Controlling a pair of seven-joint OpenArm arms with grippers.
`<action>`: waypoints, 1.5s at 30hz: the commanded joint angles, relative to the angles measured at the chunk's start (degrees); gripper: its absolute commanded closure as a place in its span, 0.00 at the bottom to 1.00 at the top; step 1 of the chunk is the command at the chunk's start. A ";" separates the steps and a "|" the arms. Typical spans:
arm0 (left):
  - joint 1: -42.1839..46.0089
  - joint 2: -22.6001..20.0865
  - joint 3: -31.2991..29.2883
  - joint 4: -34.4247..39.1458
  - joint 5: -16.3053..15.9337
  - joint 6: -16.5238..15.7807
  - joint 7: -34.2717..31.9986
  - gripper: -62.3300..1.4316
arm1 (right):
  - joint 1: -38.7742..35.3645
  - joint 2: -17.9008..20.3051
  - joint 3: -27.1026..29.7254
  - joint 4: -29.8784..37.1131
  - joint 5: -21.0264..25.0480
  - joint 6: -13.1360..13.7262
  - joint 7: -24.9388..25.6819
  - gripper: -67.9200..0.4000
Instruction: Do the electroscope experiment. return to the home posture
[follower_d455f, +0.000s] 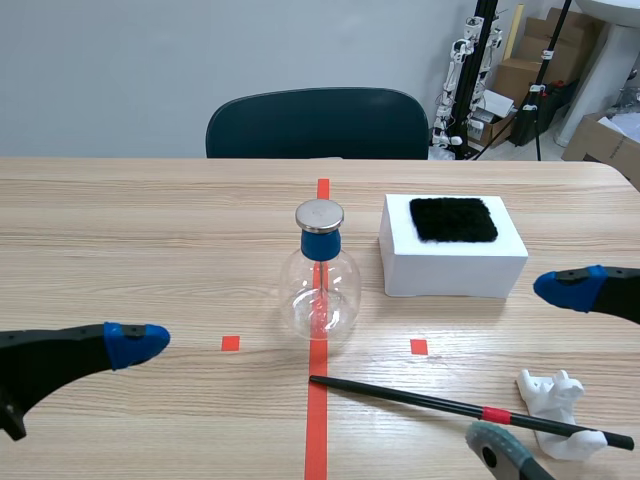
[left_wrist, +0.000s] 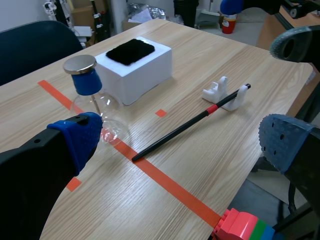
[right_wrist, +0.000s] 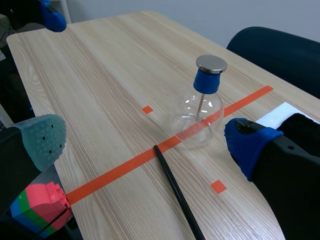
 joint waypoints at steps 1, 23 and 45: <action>-0.02 0.31 -0.31 0.35 -0.31 0.26 -0.74 0.00 | 0.81 0.11 0.48 0.22 1.18 0.02 1.03 0.00; -3.06 -0.72 -0.31 0.35 -1.38 9.90 2.67 0.00 | 0.83 0.11 0.48 0.22 2.56 -0.20 -0.98 0.00; -5.07 -0.66 -1.55 0.33 -1.42 9.84 4.55 0.00 | 0.96 0.11 0.48 0.22 2.49 -0.26 -3.34 0.00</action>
